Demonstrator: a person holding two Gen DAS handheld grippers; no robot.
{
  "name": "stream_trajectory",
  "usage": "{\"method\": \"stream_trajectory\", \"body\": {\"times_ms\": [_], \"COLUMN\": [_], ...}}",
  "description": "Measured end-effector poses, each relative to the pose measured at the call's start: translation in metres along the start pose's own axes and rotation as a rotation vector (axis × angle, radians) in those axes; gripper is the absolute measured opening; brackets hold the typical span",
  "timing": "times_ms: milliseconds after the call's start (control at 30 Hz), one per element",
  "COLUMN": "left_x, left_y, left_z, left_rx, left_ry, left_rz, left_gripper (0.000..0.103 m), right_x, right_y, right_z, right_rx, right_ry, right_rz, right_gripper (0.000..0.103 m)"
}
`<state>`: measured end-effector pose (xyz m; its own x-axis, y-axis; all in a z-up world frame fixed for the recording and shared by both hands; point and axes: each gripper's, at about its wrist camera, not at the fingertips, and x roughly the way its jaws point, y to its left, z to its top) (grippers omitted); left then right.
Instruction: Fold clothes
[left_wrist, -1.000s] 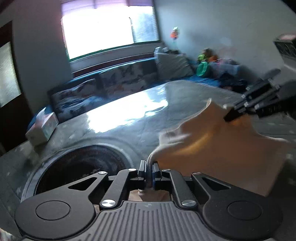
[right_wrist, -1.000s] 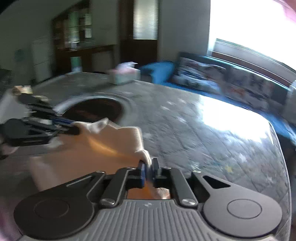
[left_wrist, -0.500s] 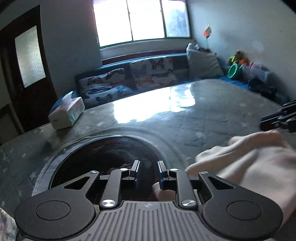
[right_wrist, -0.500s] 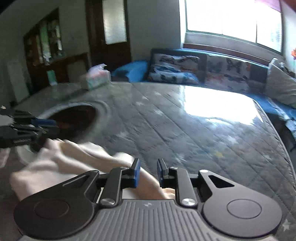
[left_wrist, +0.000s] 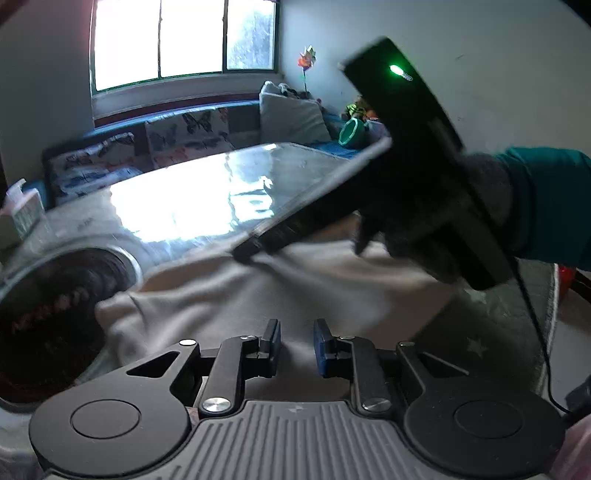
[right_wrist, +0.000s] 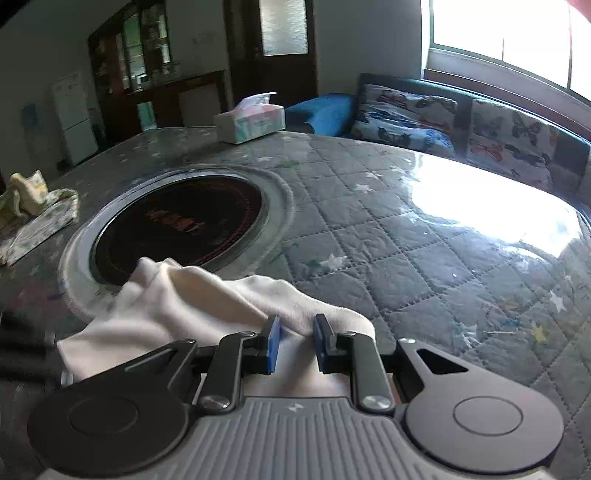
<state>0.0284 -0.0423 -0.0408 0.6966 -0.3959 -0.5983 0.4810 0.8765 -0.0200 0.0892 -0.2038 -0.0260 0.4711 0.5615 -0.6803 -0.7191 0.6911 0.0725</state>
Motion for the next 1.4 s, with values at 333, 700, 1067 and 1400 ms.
{"method": "stream_trajectory", "body": {"times_ms": [333,700,1067,1400], "left_x": [-0.002,-0.007,-0.011,-0.017], "left_y": [0.006,0.011,0.011,0.017], "left_z": [-0.004,-0.009,-0.015,-0.014], "left_rx": [-0.059,-0.127,-0.160,-0.200], "left_ry": [-0.008,-0.028,-0.048,-0.048], "left_rz": [-0.016,-0.030,-0.037,-0.062], "left_gripper": [0.023,0.024,0.026,0.034], "right_x": [0.009,0.046,0.055,0.035], "right_y": [0.020,0.030,0.064,0.040], "right_z": [0.010,0.026,0.033,0.045], "right_rx": [-0.059,-0.046,-0.179,-0.064], "right_ry": [-0.001,0.019,0.057,-0.012], "right_rz": [0.028,0.028,0.144,0.136], "right_gripper": [0.019,0.020,0.026,0.026]}}
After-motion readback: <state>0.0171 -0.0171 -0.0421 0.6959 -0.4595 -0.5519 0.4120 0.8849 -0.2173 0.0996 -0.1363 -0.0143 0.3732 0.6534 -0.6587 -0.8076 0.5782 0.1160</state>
